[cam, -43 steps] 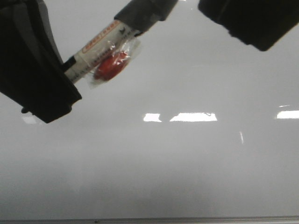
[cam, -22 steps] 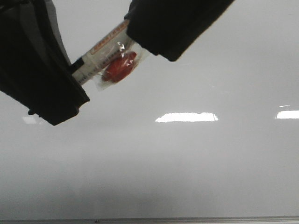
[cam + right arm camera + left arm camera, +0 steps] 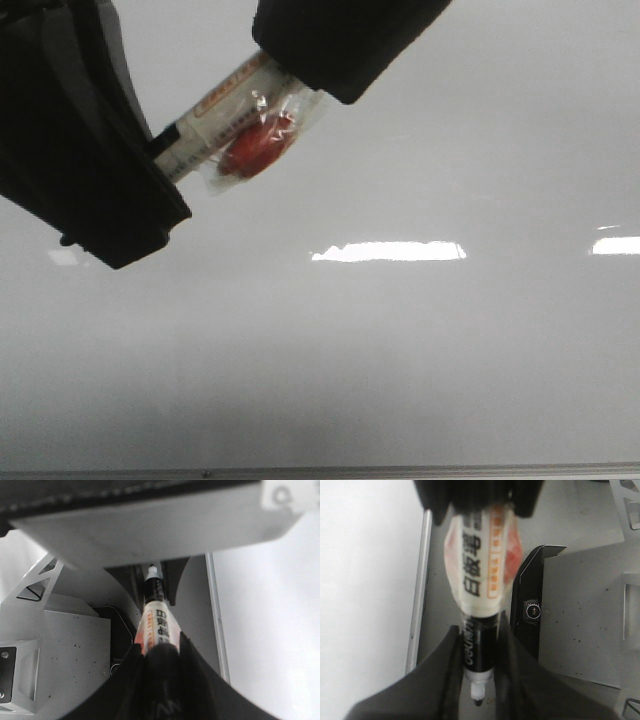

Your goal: Write number 7 on whiteboard

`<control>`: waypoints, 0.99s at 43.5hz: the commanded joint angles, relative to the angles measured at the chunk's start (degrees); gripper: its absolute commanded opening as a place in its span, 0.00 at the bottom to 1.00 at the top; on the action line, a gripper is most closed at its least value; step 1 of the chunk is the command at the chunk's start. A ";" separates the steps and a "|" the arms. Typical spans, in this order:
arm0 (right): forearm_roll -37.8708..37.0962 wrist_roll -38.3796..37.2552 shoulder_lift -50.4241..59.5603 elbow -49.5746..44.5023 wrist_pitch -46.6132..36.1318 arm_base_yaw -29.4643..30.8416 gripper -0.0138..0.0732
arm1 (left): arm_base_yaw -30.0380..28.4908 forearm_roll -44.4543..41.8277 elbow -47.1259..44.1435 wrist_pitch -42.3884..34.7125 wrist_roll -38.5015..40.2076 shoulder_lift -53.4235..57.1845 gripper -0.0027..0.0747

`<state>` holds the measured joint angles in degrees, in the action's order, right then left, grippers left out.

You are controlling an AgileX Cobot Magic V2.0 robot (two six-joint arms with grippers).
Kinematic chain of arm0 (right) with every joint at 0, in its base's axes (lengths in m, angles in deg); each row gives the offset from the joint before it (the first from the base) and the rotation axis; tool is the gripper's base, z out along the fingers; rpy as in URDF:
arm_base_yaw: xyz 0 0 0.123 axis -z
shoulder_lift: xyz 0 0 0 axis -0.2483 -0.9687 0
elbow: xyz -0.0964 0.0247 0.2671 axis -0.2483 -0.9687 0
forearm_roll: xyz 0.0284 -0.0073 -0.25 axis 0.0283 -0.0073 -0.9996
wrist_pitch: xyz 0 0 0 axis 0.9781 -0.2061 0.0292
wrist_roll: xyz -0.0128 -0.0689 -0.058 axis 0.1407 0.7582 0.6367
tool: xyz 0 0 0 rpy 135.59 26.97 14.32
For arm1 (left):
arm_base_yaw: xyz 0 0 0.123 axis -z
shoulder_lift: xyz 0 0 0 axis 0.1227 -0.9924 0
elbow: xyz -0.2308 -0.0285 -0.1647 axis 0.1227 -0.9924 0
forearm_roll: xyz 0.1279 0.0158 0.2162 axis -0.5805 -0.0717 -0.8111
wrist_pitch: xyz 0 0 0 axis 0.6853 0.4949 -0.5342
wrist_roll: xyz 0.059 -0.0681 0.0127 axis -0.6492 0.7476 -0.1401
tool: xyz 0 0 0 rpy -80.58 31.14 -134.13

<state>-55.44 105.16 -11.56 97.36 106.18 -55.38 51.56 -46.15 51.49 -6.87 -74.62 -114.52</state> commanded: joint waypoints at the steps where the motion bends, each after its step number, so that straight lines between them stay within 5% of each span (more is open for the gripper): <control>1: 2.48 -0.14 1.26 1.96 -2.10 -0.03 0.10 | 0.47 1.68 1.92 -1.85 0.27 1.04 0.28; 9: 2.25 -1.80 1.26 1.96 -2.18 0.16 0.08 | 0.36 1.68 1.92 -4.56 0.52 1.47 0.60; 17: -5.16 -8.54 2.90 1.96 -2.27 0.16 0.08 | -2.40 1.68 1.92 -4.33 1.54 6.33 0.60; 28: -21.21 -27.27 10.79 -0.02 -1.51 2.69 0.08 | -15.34 1.68 0.98 -4.21 7.01 17.71 0.60; 37: -19.06 -35.25 20.46 -12.81 -13.94 14.13 0.08 | -24.80 1.93 -4.21 -4.67 12.70 26.13 0.60; 43: -9.36 -34.93 24.02 -21.73 -28.70 17.00 0.08 | -27.47 2.59 -6.06 -4.94 14.09 28.18 0.60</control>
<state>-70.27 70.37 10.66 77.56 88.67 -39.26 24.99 -46.01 44.57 -8.73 -61.86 -87.09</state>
